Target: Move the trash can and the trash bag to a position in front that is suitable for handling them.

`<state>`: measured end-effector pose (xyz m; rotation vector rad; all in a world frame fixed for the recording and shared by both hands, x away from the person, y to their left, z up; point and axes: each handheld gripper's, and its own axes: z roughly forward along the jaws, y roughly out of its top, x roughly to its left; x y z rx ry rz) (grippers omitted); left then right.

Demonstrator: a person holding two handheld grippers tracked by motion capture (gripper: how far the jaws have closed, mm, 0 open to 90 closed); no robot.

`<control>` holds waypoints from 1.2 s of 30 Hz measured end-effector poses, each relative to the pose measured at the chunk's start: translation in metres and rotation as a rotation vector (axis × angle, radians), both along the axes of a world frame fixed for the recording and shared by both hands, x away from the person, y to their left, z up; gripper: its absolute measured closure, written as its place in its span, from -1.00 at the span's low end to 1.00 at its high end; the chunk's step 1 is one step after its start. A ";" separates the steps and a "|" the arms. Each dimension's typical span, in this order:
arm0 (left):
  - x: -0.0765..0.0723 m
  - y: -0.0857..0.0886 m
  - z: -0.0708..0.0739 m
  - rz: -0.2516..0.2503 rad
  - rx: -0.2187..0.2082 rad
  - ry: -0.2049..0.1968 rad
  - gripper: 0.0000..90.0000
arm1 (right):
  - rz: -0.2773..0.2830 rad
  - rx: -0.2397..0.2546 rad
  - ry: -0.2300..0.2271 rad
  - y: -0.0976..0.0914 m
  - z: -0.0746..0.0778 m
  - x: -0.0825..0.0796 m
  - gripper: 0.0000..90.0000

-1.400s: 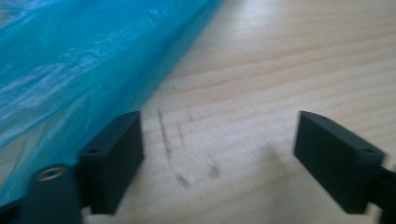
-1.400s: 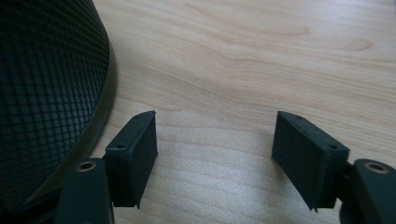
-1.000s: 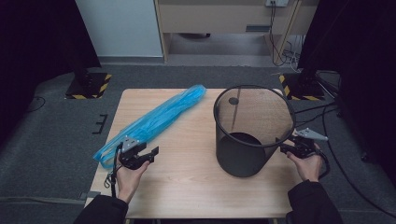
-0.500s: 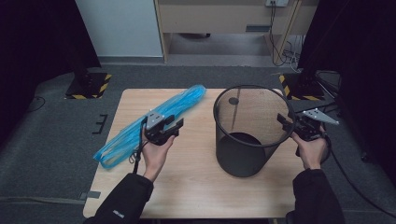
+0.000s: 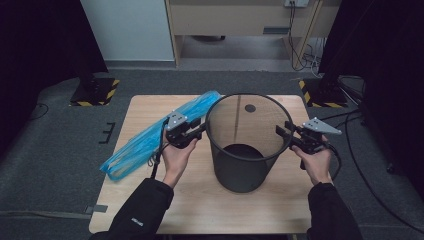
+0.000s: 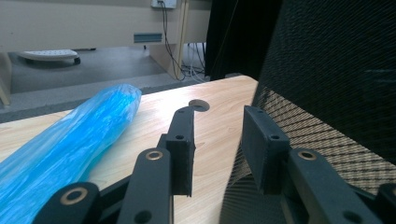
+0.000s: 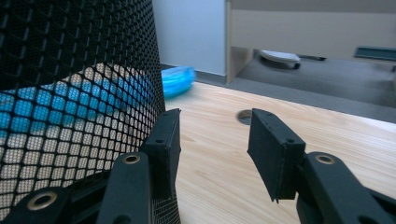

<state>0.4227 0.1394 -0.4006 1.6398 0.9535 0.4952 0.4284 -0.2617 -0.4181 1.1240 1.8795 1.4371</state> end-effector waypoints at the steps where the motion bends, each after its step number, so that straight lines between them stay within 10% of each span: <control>1: -0.002 0.005 0.000 -0.005 -0.003 0.000 0.42 | 0.014 -0.003 -0.002 0.005 0.000 -0.001 0.20; 17: -0.043 0.063 -0.006 -0.008 0.007 0.002 0.40 | 0.123 -0.001 -0.015 0.065 0.000 -0.017 0.28; 20: -0.040 0.068 -0.006 -0.003 0.012 -0.005 0.30 | 0.101 0.013 0.009 0.066 -0.001 -0.015 0.04; 25: 0.000 0.106 -0.031 0.126 0.180 0.045 0.01 | 0.078 -0.096 -0.040 0.053 -0.003 -0.015 -0.10; 36: 0.038 0.146 -0.099 0.131 0.294 0.219 -0.22 | -0.014 -0.159 0.109 -0.001 -0.048 -0.015 -0.29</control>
